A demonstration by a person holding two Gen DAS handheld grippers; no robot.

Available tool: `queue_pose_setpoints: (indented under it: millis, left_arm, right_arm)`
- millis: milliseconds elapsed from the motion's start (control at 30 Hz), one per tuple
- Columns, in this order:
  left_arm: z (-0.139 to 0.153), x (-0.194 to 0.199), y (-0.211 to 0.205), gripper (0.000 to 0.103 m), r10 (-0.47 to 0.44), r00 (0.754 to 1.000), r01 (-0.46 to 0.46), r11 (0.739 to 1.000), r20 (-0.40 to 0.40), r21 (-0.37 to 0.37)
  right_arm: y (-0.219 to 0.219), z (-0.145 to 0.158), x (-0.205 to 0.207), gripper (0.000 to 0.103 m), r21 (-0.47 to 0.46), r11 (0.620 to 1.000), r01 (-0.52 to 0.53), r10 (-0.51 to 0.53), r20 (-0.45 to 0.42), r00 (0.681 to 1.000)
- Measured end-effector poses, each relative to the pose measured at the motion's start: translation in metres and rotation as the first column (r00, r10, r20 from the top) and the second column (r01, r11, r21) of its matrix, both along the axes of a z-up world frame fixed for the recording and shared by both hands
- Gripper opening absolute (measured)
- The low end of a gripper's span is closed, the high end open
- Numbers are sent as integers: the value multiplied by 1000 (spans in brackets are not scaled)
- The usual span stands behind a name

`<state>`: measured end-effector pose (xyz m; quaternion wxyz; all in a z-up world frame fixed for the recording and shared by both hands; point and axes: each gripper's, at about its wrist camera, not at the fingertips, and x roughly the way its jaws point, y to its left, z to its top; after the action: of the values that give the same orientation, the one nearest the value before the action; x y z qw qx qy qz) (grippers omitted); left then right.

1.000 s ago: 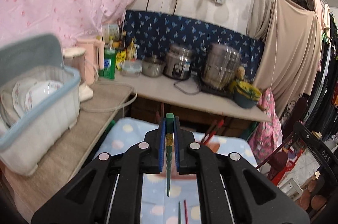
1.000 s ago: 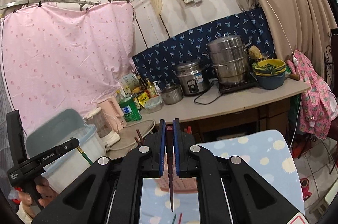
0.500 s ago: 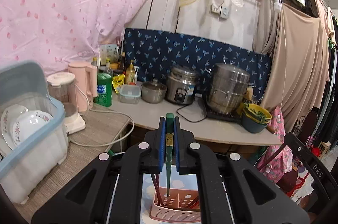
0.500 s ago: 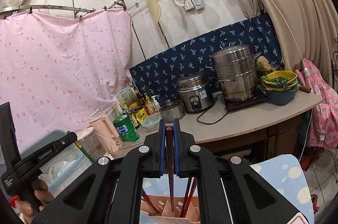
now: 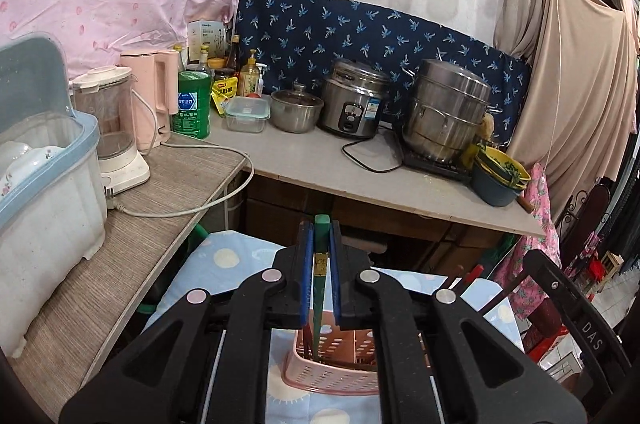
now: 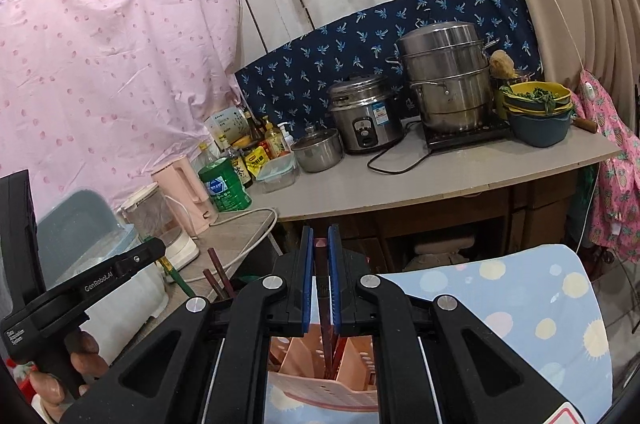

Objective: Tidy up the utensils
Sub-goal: 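Open both tools to drop the chopsticks into the pink holder, then move both open tools back down to the last two chopsticks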

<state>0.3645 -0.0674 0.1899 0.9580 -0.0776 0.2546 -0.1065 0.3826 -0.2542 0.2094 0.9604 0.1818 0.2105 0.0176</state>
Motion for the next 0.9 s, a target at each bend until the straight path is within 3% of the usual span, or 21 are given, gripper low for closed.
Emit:
queue_pose_setpoints:
  millis: [133,267,400,667,900]
  left_arm:
    - [0,-4,1,13,8,1000,-8,1000,2,7]
    - [2,-12,6,38,26,1000,-26,1000,6,9]
    - [4,-28,10,49,36,999,-36,999,18,25]
    - [4,-70,16,61,55,998,-58,996,39,75]
    - [-3,-115,19,62,46,998,-51,993,45,107]
  right_arm:
    - [2,2,-6,12,-7,1000,9,-9,12,1000]
    - [3,11,-17,15,-15,1000,10,-9,30,1000]
    - [6,18,-34,24,-16,1000,5,-4,43,999]
    - [23,22,-81,31,-46,999,-20,22,53,998]
    - [38,17,-125,32,-68,997,-43,46,38,998]
